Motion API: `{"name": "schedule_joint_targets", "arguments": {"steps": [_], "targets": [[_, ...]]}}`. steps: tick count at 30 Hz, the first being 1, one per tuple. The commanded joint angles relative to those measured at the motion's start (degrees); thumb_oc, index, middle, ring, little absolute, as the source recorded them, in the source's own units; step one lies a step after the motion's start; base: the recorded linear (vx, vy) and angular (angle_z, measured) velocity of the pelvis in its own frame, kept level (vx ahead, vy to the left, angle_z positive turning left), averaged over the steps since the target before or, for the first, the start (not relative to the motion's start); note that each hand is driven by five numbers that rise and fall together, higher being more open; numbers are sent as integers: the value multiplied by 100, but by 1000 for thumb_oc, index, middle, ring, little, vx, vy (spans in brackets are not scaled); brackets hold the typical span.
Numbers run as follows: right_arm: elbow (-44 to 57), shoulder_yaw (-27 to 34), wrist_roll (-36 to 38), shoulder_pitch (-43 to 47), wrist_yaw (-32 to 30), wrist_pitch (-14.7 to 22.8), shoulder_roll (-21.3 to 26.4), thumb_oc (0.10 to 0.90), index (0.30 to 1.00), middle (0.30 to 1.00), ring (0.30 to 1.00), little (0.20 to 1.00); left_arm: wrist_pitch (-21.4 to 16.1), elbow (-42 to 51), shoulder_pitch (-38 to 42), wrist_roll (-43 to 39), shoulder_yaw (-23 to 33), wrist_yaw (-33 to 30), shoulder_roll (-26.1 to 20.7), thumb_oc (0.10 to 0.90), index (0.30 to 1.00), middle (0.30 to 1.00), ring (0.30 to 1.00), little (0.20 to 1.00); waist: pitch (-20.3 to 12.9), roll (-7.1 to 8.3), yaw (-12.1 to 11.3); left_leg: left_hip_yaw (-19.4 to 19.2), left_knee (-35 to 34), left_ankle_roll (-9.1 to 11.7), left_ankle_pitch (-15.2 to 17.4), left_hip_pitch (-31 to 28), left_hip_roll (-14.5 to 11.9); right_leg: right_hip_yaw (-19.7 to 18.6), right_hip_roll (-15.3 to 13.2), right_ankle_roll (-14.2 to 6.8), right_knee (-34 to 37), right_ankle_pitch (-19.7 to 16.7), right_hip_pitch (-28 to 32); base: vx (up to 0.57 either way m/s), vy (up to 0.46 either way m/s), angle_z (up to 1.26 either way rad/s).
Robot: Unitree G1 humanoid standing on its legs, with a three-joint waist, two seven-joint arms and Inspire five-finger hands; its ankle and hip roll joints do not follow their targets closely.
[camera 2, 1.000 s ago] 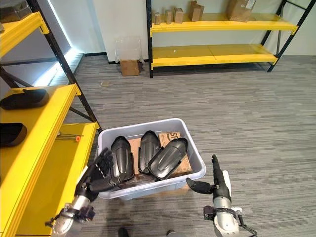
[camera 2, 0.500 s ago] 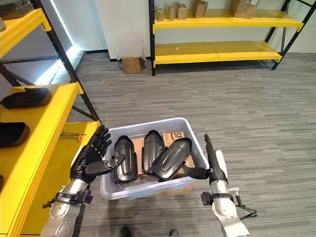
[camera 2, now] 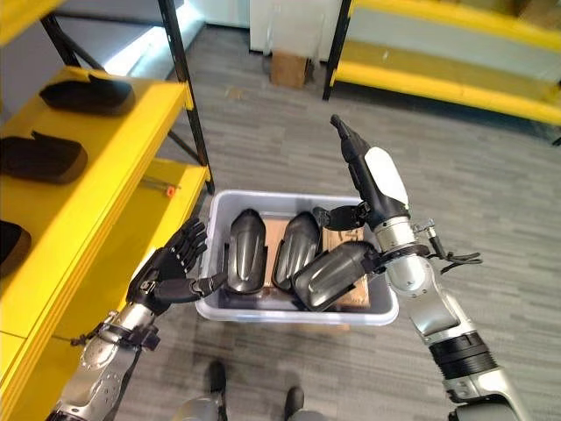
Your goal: Move parts from the plastic box to the shelf.
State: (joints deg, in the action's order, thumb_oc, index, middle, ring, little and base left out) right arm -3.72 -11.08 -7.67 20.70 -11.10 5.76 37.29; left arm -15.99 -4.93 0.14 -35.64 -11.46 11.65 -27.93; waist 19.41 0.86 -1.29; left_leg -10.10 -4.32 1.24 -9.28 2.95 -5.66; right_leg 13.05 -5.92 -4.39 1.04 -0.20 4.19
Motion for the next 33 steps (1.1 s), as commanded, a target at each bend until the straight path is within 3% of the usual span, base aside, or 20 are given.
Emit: {"name": "schedule_joint_targets", "arguments": {"steps": [1, 6, 9, 12, 15, 22, 28, 33], "targets": [[313, 161, 411, 525, -1155, -408, 25, 900, 1000, 1000, 1000, 1000, -519, 613, 548, 20, 80, -203, 120, 900, 1000, 1000, 1000, 1000, -161, -93, 222, 88, 215, 392, 582, -340, -570, -253, -207, 97, -458, 138, -401, -88, 59, 1], [566, 203, 447, 335, -1683, -749, -397, 900, 1000, 1000, 1000, 1000, -613, 691, 497, 87, 27, -498, 266, 900, 1000, 1000, 1000, 1000, -81, -203, 357, 4, 163, 376, 586, -386, -522, -342, -228, 111, -483, 134, -459, -35, 85, -9], [1140, -122, 320, 302, -2030, -1352, -836, 900, 1000, 1000, 1000, 1000, -804, 763, 409, 365, -100, -930, 485, 900, 1000, 1000, 1000, 1000, -74, -379, 528, -155, 170, 362, 653, -458, -398, -524, -287, 119, -554, 167, -504, 41, 213, -25], [1237, -210, 312, 410, -1994, -1368, -874, 900, 1000, 1000, 1000, 1000, -838, 741, 412, 279, -162, -1017, 530, 900, 1000, 1000, 1000, 1000, -62, -455, 575, -192, 170, 365, 666, -451, -341, -582, -318, 108, -565, 167, -542, 13, 116, -22], [1302, -364, 325, 558, -1966, -1612, -928, 900, 1000, 1000, 1000, 1000, -845, 776, 428, 316, -246, -1119, 599, 900, 1000, 1000, 1000, 1000, -28, -576, 615, -218, 157, 344, 690, -452, -253, -653, -358, 87, -588, 170, -601, 14, 115, -9], [1250, -529, 259, 479, -1706, -1130, -973, 900, 1000, 1000, 1000, 1000, -896, 824, 379, 290, -302, -1201, 627, 900, 1000, 1000, 1000, 1000, -7, -725, 648, -223, 173, 273, 762, -441, -74, -718, -436, 39, -584, 153, -650, 15, 89, -9], [1319, -585, -74, 208, -1890, -580, -1064, 900, 1000, 1000, 1000, 1000, -925, 837, 311, 263, -280, -1183, 652, 900, 1000, 1000, 1000, 1000, -31, -733, 663, -208, 195, 199, 835, -461, 18, -760, -468, 7, -551, 116, -645, 17, 26, -1], [1646, -366, -377, 65, -2395, -614, -1039, 900, 1000, 1000, 1000, 1000, -973, 872, 274, 295, -315, -1178, 633, 900, 1000, 1000, 1000, 1000, -26, -699, 698, -241, 186, 169, 875, -467, 31, -787, -464, -12, -527, 100, -655, 0, 0, 0]]}}
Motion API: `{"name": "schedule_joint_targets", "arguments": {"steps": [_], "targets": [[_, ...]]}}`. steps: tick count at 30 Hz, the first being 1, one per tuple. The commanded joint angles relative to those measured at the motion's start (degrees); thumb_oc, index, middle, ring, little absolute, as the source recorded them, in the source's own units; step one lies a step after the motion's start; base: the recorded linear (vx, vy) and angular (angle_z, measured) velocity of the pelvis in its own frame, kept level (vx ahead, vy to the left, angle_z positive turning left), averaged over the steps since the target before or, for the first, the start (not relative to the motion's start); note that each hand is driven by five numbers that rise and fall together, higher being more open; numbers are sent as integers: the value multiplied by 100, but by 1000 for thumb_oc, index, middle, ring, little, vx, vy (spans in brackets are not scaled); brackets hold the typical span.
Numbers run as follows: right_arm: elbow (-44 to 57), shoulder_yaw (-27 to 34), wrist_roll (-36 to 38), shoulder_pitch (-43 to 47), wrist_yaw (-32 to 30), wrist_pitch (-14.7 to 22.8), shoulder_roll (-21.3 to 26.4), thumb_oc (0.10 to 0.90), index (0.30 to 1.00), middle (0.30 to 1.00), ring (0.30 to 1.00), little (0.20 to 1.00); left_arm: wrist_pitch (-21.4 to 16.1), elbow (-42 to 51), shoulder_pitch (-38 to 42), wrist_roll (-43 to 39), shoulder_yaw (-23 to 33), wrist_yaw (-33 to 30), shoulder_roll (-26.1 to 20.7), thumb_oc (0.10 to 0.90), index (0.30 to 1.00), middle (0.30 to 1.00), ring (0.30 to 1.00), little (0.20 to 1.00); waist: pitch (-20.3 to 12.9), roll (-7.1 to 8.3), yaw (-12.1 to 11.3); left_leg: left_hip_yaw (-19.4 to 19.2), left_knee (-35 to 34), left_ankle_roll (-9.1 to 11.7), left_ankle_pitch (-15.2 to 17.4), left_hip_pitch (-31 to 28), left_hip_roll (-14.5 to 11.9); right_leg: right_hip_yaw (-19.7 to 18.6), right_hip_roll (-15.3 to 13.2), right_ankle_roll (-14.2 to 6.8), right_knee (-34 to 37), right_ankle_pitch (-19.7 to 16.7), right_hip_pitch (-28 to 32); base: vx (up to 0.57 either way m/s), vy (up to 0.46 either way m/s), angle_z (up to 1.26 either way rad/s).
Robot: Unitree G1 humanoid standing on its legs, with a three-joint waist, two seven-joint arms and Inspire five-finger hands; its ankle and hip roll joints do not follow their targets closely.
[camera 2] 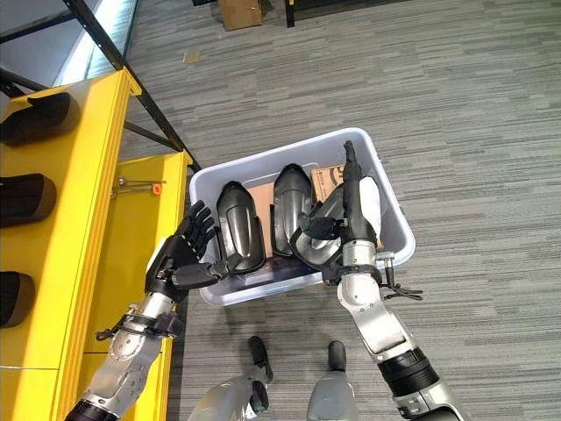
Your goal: Move parts from the plastic box to the shelf.
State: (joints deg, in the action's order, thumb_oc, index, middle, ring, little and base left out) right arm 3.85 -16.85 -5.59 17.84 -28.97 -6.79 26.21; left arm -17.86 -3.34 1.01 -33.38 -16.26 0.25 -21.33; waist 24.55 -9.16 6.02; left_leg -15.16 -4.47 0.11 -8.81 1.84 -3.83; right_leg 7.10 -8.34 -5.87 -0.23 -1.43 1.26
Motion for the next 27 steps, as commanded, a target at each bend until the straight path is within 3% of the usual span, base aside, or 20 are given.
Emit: {"name": "schedule_joint_targets", "arguments": {"steps": [1, 7, 14, 19, 27], "targets": [[1045, 475, -442, 294, -723, 385, 171, 900, 1000, 1000, 1000, 1000, -803, 754, 158, 91, 153, -72, -49, 900, 1000, 1000, 1000, 1000, -546, 323, -5, 258, 197, 277, 844, -347, -154, -215, -208, 140, -398, 232, -374, -19, -22, -3], [1434, 1087, -394, -297, -541, 323, 434, 900, 1000, 1000, 1000, 1000, -931, 876, 9, 14, 224, -164, -71, 900, 1000, 1000, 1000, 1000, -513, 347, 154, 195, 210, 299, 830, -329, -203, -329, -168, 143, -441, 236, -450, -15, -10, -4], [1749, 1706, -1274, -991, 55, 828, 916, 900, 1000, 1000, 1000, 1000, -940, 1026, -49, -56, 453, -197, -174, 900, 1000, 1000, 1000, 1000, -383, 426, 357, 121, 213, 318, 783, -206, -302, -464, -89, 150, -560, 286, -660, -69, -33, -13], [1485, 2003, -1533, -854, 702, 1053, 1627, 900, 1000, 1000, 1000, 1000, -903, 947, 2, -80, 646, 100, -399, 900, 1000, 1000, 1000, 1000, -268, 610, 264, 221, 270, 377, 708, 18, -454, -380, -16, 169, -636, 311, -808, -106, -164, -3], [1355, 1884, -1660, -282, 759, 1209, 2051, 900, 1000, 1000, 1000, 1000, -877, 933, 286, -142, 763, 245, -618, 900, 1000, 1000, 1000, 1000, 78, 698, 136, 378, 452, 432, 589, 464, -598, -235, 120, 284, -963, 465, -1190, -106, -141, 3]]}}
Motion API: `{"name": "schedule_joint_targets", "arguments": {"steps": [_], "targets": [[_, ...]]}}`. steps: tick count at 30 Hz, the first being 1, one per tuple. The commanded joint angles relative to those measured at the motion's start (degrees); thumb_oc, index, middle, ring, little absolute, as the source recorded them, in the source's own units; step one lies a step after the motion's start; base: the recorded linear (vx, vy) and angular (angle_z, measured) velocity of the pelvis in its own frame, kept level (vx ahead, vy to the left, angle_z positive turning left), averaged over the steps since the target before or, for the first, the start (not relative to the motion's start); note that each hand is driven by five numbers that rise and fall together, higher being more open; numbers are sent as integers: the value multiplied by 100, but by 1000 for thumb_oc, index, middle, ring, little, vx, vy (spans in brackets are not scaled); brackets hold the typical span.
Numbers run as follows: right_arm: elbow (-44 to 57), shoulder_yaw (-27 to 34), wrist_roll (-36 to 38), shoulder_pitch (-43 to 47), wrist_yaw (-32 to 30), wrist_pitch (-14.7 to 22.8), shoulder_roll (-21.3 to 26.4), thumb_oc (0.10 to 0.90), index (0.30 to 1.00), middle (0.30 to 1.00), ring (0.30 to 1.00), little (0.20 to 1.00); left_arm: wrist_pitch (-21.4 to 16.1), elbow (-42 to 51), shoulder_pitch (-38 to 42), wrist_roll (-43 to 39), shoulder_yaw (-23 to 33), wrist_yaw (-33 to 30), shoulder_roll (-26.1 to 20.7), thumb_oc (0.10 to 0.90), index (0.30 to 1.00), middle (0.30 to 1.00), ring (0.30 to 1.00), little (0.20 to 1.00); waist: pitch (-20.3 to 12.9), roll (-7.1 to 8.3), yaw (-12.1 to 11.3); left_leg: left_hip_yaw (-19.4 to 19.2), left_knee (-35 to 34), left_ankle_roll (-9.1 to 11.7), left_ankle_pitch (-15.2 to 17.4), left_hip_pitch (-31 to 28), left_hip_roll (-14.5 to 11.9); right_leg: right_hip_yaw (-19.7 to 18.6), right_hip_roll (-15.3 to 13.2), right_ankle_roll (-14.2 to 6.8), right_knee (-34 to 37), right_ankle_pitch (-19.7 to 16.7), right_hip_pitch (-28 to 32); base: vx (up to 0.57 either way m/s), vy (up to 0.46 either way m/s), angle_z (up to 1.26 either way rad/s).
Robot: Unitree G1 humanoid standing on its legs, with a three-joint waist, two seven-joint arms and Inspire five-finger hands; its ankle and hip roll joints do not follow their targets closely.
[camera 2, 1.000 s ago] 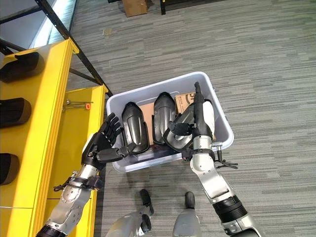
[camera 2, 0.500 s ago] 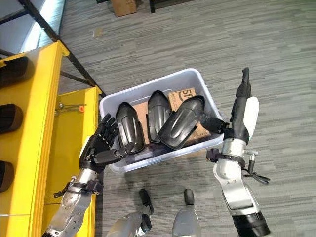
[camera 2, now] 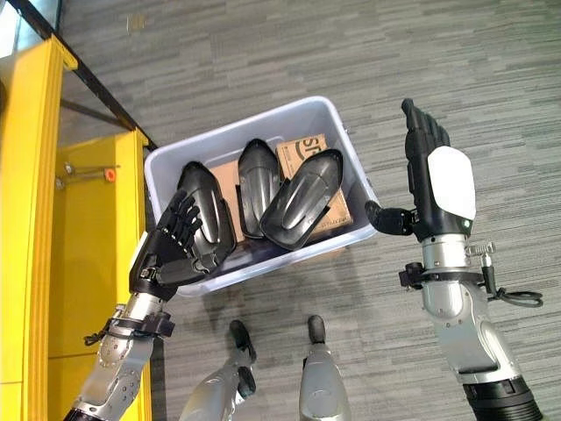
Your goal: Move parts from the plastic box to the shelf.
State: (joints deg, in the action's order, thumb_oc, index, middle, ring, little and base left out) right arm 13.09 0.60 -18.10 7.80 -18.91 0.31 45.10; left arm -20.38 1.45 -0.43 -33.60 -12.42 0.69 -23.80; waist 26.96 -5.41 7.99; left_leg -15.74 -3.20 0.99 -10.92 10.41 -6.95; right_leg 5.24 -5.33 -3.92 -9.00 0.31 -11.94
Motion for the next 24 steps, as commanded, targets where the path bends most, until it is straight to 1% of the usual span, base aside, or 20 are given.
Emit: {"name": "schedule_joint_targets", "arguments": {"steps": [1, 3, 7, 10, 12, 14, 19, 23, 24], "targets": [[446, 101, -466, 806, -281, 489, 170, 900, 1000, 1000, 1000, 1000, -616, 519, 478, -157, 394, 253, -384, 900, 1000, 1000, 1000, 1000, -106, 315, -74, 457, 333, 345, 779, -331, -295, -40, -160, 105, -133, 316, 65, -102, -76, 5], [531, 9, -589, 1084, -371, 390, 187, 900, 1000, 1000, 1000, 1000, -578, 789, 569, -206, 392, 329, -443, 900, 1000, 1000, 1000, 1000, 47, 284, -120, 508, 345, 348, 721, -182, -302, -27, -111, 148, -240, 359, -97, -136, -90, 6], [591, -111, -785, 1528, -442, 358, 185, 900, 1000, 1000, 1000, 1000, -476, 1094, 727, -203, 333, 372, -495, 900, 1000, 1000, 1000, 1000, 212, 253, -166, 584, 399, 361, 662, 64, -324, -11, -58, 198, -431, 415, -379, -122, -75, 5], [708, -192, -953, 1844, -205, 304, 262, 900, 1000, 1000, 1000, 1000, -325, 1275, 835, -179, 281, 333, -539, 900, 1000, 1000, 1000, 1000, 284, 233, -219, 628, 433, 371, 620, 259, -339, 17, -38, 209, -558, 446, -601, -92, -67, 4], [733, -267, -1002, 1980, -84, 249, 329, 900, 1000, 1000, 1000, 1000, -292, 1303, 868, -178, 281, 318, -561, 900, 1000, 1000, 1000, 1000, 284, 222, -239, 640, 451, 378, 596, 366, -348, 24, -29, 217, -627, 464, -723, -76, -44, 7], [709, -376, -890, 2102, 97, 114, 400, 900, 1000, 1000, 1000, 1000, -276, 1320, 912, -258, 277, 350, -582, 900, 1000, 1000, 1000, 1000, 284, 208, -260, 654, 480, 389, 557, 497, -364, 37, -25, 230, -703, 487, -848, -63, -36, 2], [665, -466, -749, 2067, 149, 83, 411, 900, 1000, 1000, 1000, 1000, -252, 1269, 887, -265, 325, 292, -610, 900, 1000, 1000, 1000, 1000, 284, 213, -268, 654, 496, 403, 514, 671, -383, 50, -24, 231, -792, 499, -1047, -40, -28, 3], [661, -503, -864, 1869, 189, 52, 317, 900, 1000, 1000, 1000, 1000, -303, 1236, 870, -192, 367, 336, -612, 900, 1000, 1000, 1000, 1000, 284, 207, -254, 641, 481, 393, 473, 832, -390, 50, -20, 232, -838, 491, -1240, -49, -6, 1], [603, -535, -883, 1762, 84, 38, 273, 900, 1000, 1000, 1000, 1000, -313, 1236, 861, -143, 367, 327, -613, 900, 1000, 1000, 1000, 1000, 284, 206, -244, 628, 457, 389, 448, 909, -391, 49, -21, 231, -837, 474, -1325, -69, -8, 1]]}}
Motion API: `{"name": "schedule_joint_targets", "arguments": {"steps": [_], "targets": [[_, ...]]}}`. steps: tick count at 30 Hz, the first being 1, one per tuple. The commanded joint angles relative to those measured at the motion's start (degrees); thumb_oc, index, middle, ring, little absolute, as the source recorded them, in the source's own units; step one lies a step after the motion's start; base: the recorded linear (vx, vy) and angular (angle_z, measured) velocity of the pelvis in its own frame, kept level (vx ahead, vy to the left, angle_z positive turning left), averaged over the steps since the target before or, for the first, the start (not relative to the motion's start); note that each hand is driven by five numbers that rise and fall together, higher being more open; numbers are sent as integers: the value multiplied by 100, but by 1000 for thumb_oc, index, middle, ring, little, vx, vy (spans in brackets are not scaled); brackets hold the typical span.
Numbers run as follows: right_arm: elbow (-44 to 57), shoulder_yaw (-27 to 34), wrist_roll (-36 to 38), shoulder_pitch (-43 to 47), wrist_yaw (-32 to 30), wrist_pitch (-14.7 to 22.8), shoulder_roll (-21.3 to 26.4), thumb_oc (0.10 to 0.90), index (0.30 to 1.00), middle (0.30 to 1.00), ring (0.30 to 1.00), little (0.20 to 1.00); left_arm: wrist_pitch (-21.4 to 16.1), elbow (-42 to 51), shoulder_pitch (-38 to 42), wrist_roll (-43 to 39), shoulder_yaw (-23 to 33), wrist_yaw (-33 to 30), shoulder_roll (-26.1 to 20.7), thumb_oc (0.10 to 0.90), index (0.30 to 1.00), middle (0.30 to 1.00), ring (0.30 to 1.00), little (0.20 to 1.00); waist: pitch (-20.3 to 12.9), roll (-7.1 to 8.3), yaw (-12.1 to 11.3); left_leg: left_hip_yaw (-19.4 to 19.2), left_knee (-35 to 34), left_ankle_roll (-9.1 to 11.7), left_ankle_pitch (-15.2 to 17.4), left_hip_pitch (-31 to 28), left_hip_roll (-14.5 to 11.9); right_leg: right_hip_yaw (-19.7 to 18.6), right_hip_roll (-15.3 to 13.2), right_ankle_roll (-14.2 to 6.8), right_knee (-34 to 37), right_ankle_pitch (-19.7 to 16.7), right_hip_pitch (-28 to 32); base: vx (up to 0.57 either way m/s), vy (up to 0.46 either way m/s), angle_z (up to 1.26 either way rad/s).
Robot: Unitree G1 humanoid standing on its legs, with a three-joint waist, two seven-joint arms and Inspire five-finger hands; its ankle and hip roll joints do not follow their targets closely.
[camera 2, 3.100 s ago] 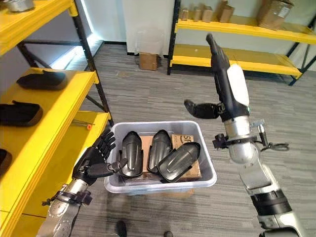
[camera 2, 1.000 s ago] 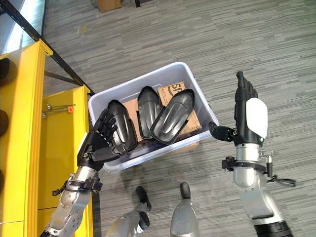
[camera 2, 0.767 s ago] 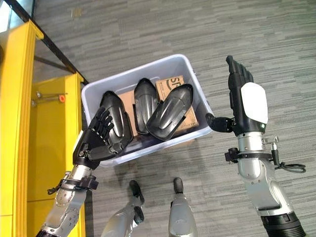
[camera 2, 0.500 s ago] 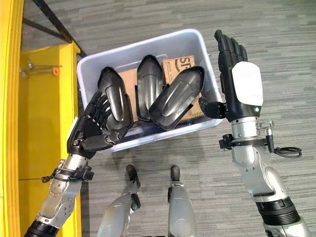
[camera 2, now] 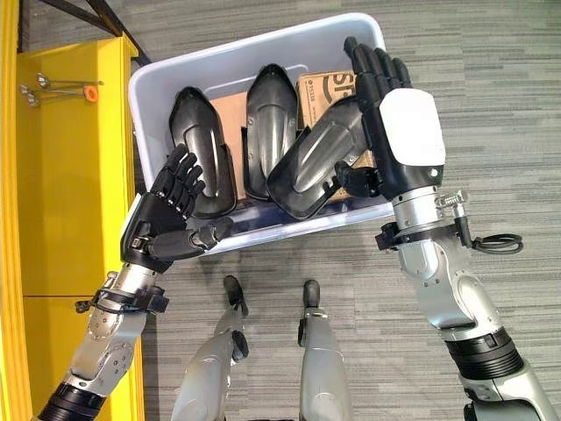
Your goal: Move parts from the plastic box to the shelf.
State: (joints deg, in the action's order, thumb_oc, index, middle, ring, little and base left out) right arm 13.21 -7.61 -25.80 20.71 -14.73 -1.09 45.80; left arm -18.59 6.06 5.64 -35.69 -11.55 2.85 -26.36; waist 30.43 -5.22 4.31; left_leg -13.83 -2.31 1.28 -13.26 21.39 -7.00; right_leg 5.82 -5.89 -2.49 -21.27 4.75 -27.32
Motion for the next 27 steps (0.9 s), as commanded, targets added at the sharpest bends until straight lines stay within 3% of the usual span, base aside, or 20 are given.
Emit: {"name": "schedule_joint_targets", "arguments": {"steps": [1, 17, 27], "targets": [[575, 285, -120, 446, -374, 176, 197, 900, 1000, 1000, 1000, 1000, -490, 777, 255, 72, 276, 98, -359, 900, 1000, 1000, 1000, 1000, -63, 187, 129, 434, 363, 360, 676, -174, -386, -8, 34, 88, 399, 22, 199, -60, -3, 1], [522, 594, -346, -172, -574, 212, 297, 900, 1000, 1000, 1000, 1000, -556, 827, 131, 106, 389, 54, -480, 900, 1000, 1000, 1000, 1000, -63, 233, 238, 365, 309, 366, 643, 56, -362, -26, 12, 30, 492, -63, -28, -12, 1, 0], [22, 180, -548, 113, -493, 276, 403, 900, 1000, 1000, 1000, 1000, -522, 696, 215, 99, 321, 193, -494, 900, 1000, 1000, 1000, 1000, -63, 231, 118, 445, 457, 357, 660, 265, -365, 53, -10, 60, 218, 87, -199, 14, -41, 1]]}}
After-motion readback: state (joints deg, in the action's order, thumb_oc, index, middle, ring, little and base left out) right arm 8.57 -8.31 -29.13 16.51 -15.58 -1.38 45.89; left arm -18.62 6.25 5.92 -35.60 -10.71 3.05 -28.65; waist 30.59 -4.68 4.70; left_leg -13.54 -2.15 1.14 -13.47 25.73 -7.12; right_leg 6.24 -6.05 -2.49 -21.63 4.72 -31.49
